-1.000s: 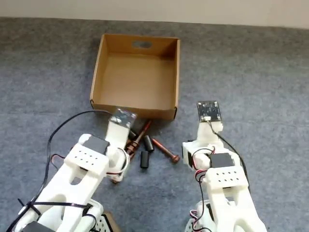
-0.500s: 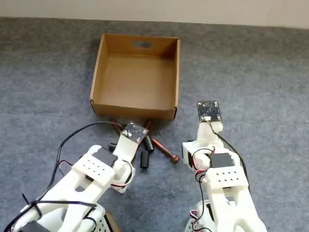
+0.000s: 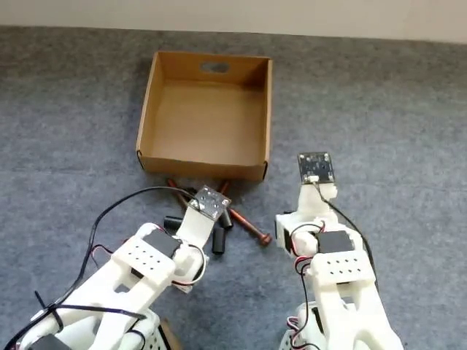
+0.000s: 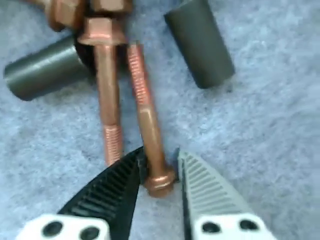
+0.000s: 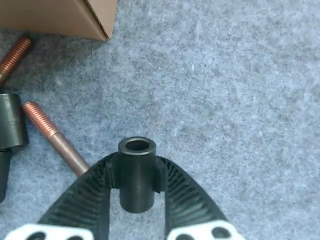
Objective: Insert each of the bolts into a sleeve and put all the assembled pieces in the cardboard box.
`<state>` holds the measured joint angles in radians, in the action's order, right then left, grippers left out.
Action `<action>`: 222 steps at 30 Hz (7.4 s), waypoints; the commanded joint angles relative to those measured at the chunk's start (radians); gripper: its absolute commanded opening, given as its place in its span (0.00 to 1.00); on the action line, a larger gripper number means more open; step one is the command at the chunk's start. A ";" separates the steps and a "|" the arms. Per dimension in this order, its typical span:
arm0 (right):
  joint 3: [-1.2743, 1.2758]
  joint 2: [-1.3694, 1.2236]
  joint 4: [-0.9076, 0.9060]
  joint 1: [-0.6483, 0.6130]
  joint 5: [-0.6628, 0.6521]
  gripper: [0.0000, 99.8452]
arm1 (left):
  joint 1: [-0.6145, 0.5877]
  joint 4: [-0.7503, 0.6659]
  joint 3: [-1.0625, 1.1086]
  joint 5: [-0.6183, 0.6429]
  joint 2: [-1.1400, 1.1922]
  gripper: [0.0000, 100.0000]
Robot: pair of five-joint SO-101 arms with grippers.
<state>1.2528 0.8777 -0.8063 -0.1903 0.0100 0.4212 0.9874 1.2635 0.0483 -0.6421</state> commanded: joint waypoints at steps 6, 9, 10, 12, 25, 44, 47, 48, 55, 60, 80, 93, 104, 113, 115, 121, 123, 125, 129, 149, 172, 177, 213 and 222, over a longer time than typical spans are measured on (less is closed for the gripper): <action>-0.005 0.022 0.015 -0.004 0.005 0.01 | 0.004 -0.008 -0.033 -0.120 -0.013 0.01; -0.005 0.022 0.015 -0.004 0.005 0.01 | 0.004 0.051 -0.059 -0.330 -0.015 0.01; -0.005 0.022 0.015 -0.004 0.005 0.01 | 0.004 0.086 -0.079 -0.396 -0.015 0.01; -0.005 0.022 0.015 -0.004 0.005 0.01 | 0.004 0.169 -0.127 -0.517 -0.015 0.01; -0.005 0.022 0.015 -0.004 0.005 0.01 | -0.472 0.273 -0.320 -0.603 -0.013 0.01; -0.004 0.022 0.015 -0.004 0.006 0.01 | -0.848 0.270 -0.262 -1.418 -0.005 0.08; -0.002 0.022 0.015 -0.004 0.006 0.01 | -0.846 0.267 -0.265 -1.409 -0.012 0.18; -0.002 0.022 0.015 -0.004 0.006 0.01 | -0.846 0.267 -0.266 -1.409 -0.013 0.21; -0.002 0.022 0.015 -0.004 0.006 0.01 | -0.877 0.247 -0.364 -1.399 -0.013 0.25; -0.002 0.022 0.015 -0.004 0.005 0.01 | -0.840 0.420 -0.437 -1.043 -0.013 0.25; -0.002 0.022 0.015 -0.004 0.006 0.01 | -0.808 0.064 -0.025 -0.482 -0.010 0.25; -0.002 0.022 0.015 -0.004 0.006 0.01 | -0.802 -0.049 -0.154 -0.130 -0.005 0.25; -0.002 0.022 0.015 -0.004 0.005 0.01 | -0.802 -0.215 -0.114 0.161 -0.013 0.25; -0.002 0.022 0.016 -0.004 0.003 0.01 | -0.802 -0.132 -0.108 0.164 -0.004 0.25; -0.002 0.022 0.016 -0.004 0.003 0.01 | -0.800 -0.130 -0.108 0.166 -0.004 0.25; -0.002 0.022 0.016 -0.004 0.003 0.01 | -0.739 -0.034 -0.127 0.167 0.090 0.25; -0.002 0.022 0.016 -0.004 0.003 0.01 | -0.734 -0.017 -0.154 0.167 0.176 0.25; -0.002 0.022 0.016 -0.004 0.003 0.01 | -0.737 -0.014 -0.205 0.166 0.263 0.25; -0.002 0.022 0.016 -0.004 0.003 0.01 | -0.731 -0.012 -0.292 0.164 0.400 0.25; -0.002 0.022 0.016 -0.004 0.003 0.01 | -0.704 -0.011 -0.481 0.158 0.493 0.01; -0.002 0.022 0.016 -0.004 0.003 0.01 | -0.691 0.028 -0.437 -0.431 0.493 0.01; -0.002 0.022 0.016 -0.004 0.003 0.01 | -0.700 -0.069 -0.395 -0.430 0.493 0.01; -0.002 0.016 0.016 -0.004 0.003 0.01 | -0.704 -0.121 -0.639 -0.428 0.679 0.19; -0.002 0.016 0.016 -0.004 0.003 0.01 | -0.714 -0.044 -0.756 -0.425 0.768 0.02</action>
<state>1.2528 0.8777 -0.8063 -0.1903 0.0100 -0.2862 0.9429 0.5439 -0.3767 0.1220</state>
